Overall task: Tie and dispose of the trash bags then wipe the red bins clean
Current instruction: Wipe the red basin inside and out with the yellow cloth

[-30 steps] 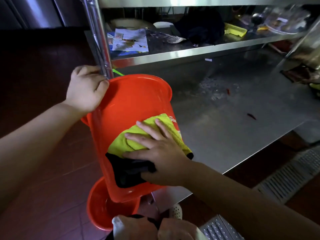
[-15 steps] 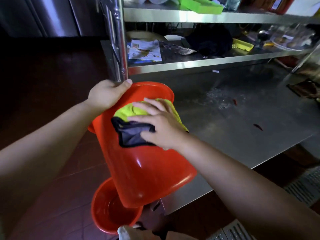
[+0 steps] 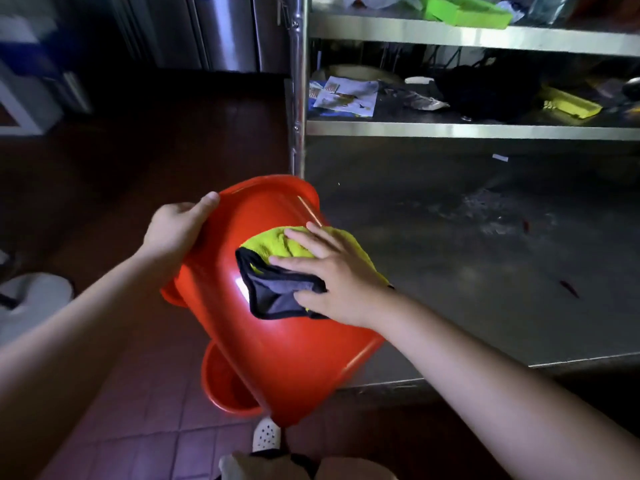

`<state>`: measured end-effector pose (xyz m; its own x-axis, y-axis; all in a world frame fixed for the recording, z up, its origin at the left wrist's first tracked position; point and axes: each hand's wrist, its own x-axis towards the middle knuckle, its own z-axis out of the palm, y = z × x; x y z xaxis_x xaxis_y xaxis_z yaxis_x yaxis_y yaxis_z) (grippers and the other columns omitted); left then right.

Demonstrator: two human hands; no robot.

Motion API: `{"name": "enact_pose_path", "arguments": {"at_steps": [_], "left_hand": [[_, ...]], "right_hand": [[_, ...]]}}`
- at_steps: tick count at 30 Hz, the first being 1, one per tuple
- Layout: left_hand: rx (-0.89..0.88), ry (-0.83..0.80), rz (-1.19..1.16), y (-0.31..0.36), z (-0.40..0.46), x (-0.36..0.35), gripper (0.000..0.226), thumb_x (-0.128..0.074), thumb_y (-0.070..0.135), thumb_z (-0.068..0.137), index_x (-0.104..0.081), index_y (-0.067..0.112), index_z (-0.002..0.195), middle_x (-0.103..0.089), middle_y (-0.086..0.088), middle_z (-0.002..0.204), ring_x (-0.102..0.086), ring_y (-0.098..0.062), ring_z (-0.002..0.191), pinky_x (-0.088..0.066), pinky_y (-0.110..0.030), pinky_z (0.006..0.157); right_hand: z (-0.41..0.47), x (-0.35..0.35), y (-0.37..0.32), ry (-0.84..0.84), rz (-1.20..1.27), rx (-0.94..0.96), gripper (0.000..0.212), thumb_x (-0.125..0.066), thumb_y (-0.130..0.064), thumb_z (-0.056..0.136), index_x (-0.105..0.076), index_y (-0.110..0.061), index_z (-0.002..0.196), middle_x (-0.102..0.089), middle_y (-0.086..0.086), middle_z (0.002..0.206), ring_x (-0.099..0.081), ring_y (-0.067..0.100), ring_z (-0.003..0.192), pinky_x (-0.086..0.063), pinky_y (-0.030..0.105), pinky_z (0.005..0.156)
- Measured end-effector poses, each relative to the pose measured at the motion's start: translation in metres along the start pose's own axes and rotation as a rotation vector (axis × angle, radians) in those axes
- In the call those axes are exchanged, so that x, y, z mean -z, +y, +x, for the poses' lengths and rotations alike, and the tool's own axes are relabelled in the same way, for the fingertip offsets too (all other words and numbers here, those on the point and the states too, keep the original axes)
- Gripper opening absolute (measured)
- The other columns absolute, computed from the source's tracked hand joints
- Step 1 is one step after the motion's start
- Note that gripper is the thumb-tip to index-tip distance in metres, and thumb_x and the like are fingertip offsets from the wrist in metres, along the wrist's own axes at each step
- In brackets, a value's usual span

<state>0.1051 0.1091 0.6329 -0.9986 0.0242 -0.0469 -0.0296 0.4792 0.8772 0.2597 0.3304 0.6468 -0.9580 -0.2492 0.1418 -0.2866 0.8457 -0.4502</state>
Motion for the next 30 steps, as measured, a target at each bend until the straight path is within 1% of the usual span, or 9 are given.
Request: {"name": "enact_pose_path", "arguments": {"at_steps": [3,7,9,11,14,18,21,25,30], "left_hand": [[0.039,0.057,-0.011,-0.005,-0.025,0.011,0.05,-0.055,0.073,0.071,-0.066,0.024,0.069,-0.068,-0.004,0.08,-0.064,-0.022,0.077,-0.052,-0.039,0.078],[0.024,0.176,0.01,-0.008,-0.062,0.021,0.048,-0.051,0.07,0.078,-0.061,0.025,0.065,-0.059,0.003,0.064,-0.054,-0.011,0.058,-0.042,-0.025,0.053],[-0.01,0.201,0.009,-0.005,-0.077,0.021,0.047,-0.051,0.068,0.08,-0.063,0.025,0.065,-0.058,0.007,0.058,-0.052,-0.006,0.052,-0.039,-0.023,0.049],[-0.037,0.207,-0.028,0.002,-0.088,0.019,0.053,-0.051,0.07,0.077,-0.065,0.02,0.065,-0.059,0.004,0.058,-0.052,-0.01,0.052,-0.042,-0.025,0.051],[-0.116,0.182,-0.007,0.024,-0.094,0.011,0.07,-0.047,0.076,0.07,-0.064,0.008,0.072,-0.059,-0.006,0.063,-0.052,-0.017,0.057,-0.043,-0.033,0.059],[-0.249,0.163,0.157,0.063,-0.092,-0.007,0.055,-0.042,0.074,0.073,-0.065,0.025,0.064,-0.063,0.005,0.058,-0.058,-0.014,0.058,-0.045,-0.031,0.06],[-0.335,0.147,0.288,0.083,-0.089,-0.018,0.061,-0.033,0.069,0.082,-0.064,0.019,0.068,-0.062,0.002,0.06,-0.06,-0.019,0.065,-0.04,-0.029,0.058],[-0.414,0.16,0.342,0.1,-0.086,-0.032,0.068,-0.028,0.063,0.085,-0.062,0.006,0.072,-0.057,-0.005,0.06,-0.056,-0.028,0.069,-0.034,-0.033,0.062],[-0.443,0.167,0.313,0.094,-0.077,-0.036,0.061,-0.028,0.061,0.083,-0.035,0.009,0.053,-0.037,-0.001,0.047,-0.041,-0.022,0.05,-0.033,-0.032,0.052]], "right_hand": [[-0.047,-0.001,-0.001,-0.022,-0.109,0.108,0.055,-0.051,-0.037,0.076,-0.05,-0.047,0.13,-0.026,-0.01,0.155,-0.007,0.018,0.146,-0.012,0.047,0.115],[-0.096,-0.004,0.002,0.022,-0.162,0.199,0.057,-0.054,-0.036,0.075,-0.05,-0.045,0.132,-0.028,-0.007,0.154,-0.009,0.022,0.146,-0.013,0.052,0.114],[-0.104,-0.006,0.004,0.073,-0.154,0.218,0.057,-0.055,-0.035,0.075,-0.052,-0.043,0.131,-0.032,-0.005,0.152,-0.014,0.025,0.145,-0.017,0.055,0.112],[-0.104,-0.006,0.005,0.128,-0.161,0.209,0.056,-0.057,-0.033,0.075,-0.053,-0.04,0.131,-0.035,-0.002,0.151,-0.02,0.028,0.143,-0.021,0.057,0.11],[-0.087,-0.005,0.003,0.174,-0.217,0.199,0.059,-0.064,-0.031,0.076,-0.051,-0.037,0.133,-0.031,0.004,0.153,-0.017,0.033,0.143,-0.019,0.06,0.11],[-0.058,0.008,-0.002,0.252,-0.267,0.28,0.06,-0.066,-0.03,0.073,-0.053,-0.035,0.132,-0.034,0.008,0.151,-0.021,0.037,0.141,-0.015,0.061,0.111],[-0.033,0.029,0.0,0.313,-0.275,0.309,0.055,-0.062,-0.03,0.072,-0.059,-0.032,0.127,-0.042,0.009,0.145,-0.031,0.037,0.136,-0.021,0.059,0.108],[-0.003,0.057,0.005,0.465,-0.235,0.276,0.046,-0.067,-0.022,0.071,-0.069,-0.021,0.116,-0.056,0.015,0.127,-0.046,0.041,0.118,-0.034,0.057,0.098],[-0.001,0.051,0.018,0.562,-0.151,0.261,0.044,-0.061,-0.026,0.072,-0.069,-0.024,0.116,-0.055,0.012,0.122,-0.047,0.033,0.113,-0.034,0.047,0.099]]}}
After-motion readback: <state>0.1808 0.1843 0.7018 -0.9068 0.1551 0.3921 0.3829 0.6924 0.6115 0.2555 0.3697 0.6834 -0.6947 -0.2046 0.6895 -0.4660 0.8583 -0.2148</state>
